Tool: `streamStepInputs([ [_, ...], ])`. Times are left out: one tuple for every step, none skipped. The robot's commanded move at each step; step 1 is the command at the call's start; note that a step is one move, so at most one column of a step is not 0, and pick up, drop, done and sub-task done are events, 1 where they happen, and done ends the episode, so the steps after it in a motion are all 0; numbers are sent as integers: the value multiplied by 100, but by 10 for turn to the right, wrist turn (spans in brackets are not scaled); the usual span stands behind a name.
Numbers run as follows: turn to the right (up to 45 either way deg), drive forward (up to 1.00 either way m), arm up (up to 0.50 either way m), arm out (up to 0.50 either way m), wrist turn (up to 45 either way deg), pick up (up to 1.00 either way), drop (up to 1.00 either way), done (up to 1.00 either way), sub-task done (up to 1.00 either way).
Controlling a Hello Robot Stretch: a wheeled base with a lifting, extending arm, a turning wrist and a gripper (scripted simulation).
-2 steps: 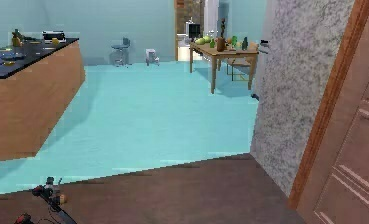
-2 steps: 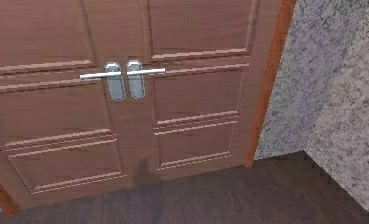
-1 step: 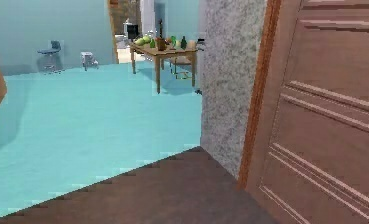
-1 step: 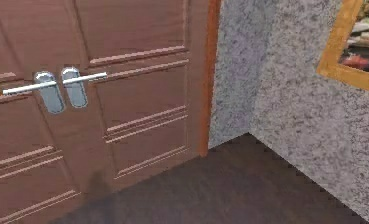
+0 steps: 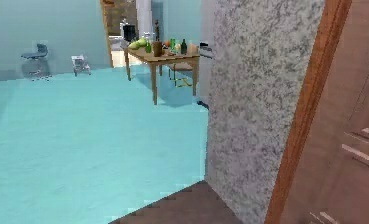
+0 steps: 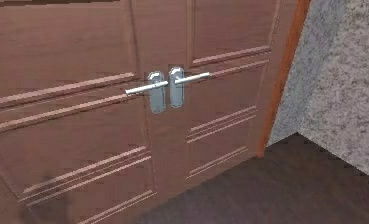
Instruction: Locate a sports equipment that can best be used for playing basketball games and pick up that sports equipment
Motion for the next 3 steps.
streamStepInputs([
  [-210,0,0,0,0,0,0,0,0],
  [0,100,0,0,0,0,0,0,0],
  [0,100,0,0,0,0,0,0,0],
])
